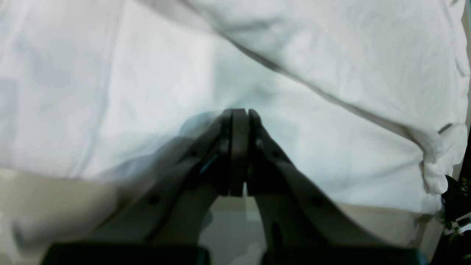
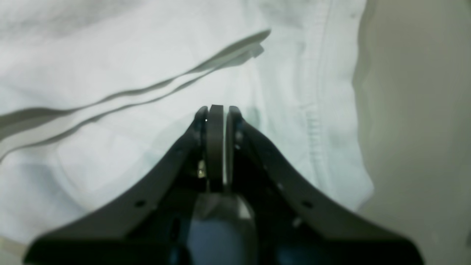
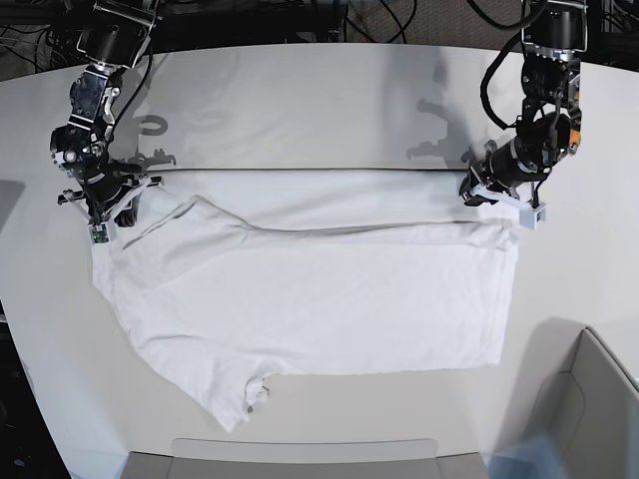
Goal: Fold the T-shirt properly
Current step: 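Release the folded edge and reposition both grippers along the fold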
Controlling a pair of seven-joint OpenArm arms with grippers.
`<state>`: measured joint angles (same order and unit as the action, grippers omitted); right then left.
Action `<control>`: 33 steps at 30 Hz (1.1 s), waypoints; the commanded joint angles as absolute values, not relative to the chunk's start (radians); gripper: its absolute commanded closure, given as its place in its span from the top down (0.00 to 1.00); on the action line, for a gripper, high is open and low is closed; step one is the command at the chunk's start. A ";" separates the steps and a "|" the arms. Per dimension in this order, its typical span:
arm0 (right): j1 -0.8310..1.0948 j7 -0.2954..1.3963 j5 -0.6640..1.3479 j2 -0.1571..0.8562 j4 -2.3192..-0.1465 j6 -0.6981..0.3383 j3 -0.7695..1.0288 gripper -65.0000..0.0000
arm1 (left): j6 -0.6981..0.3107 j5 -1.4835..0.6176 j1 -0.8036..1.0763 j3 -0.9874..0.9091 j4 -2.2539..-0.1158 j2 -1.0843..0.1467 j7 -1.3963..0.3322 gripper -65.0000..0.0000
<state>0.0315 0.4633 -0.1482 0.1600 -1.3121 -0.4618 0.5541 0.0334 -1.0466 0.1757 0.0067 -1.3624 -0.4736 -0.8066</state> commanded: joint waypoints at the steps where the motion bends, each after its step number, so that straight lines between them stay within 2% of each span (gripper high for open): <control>1: 0.064 0.581 -0.216 0.170 -1.319 -0.466 0.558 0.03 | 0.120 -0.932 0.246 0.012 -1.360 -0.493 -0.897 0.00; 5: 0.117 0.584 -0.216 0.170 -1.379 -0.553 0.568 0.03 | 0.120 -0.932 0.340 0.004 -1.448 -0.506 -0.878 0.00; 9: 0.136 0.587 -0.216 0.153 -1.415 -0.688 0.682 0.03 | 0.120 -0.932 0.418 0.002 -1.483 -0.512 -0.875 0.00; 13: 0.127 0.581 -0.222 0.147 -1.419 -0.698 0.796 0.03 | 0.120 -0.932 0.489 0.001 -1.563 -0.516 -0.768 0.00; 16: 0.105 0.581 -0.222 0.147 -1.425 -0.698 0.831 0.03 | 0.122 -0.934 0.527 -0.002 -1.685 -0.518 -0.667 0.00; 19: 0.077 0.581 -0.217 0.143 -1.446 -0.698 0.845 0.03 | 0.130 -0.934 0.529 -0.047 -1.802 -0.507 -0.639 0.00; 25: 0.036 0.581 -0.216 0.053 -1.603 -0.698 0.848 0.03 | 0.131 -0.932 0.341 -0.048 -1.819 -0.456 -0.651 0.00; 29: 0.004 0.581 -0.217 0.002 -1.670 -0.698 0.843 0.03 | 0.133 -0.931 0.222 0.007 -1.813 -0.440 -0.756 0.00; 33: -0.012 0.587 -0.225 -0.013 -1.650 -0.698 0.835 0.03 | 0.133 -0.931 0.113 0.110 -1.673 -0.424 -0.823 0.00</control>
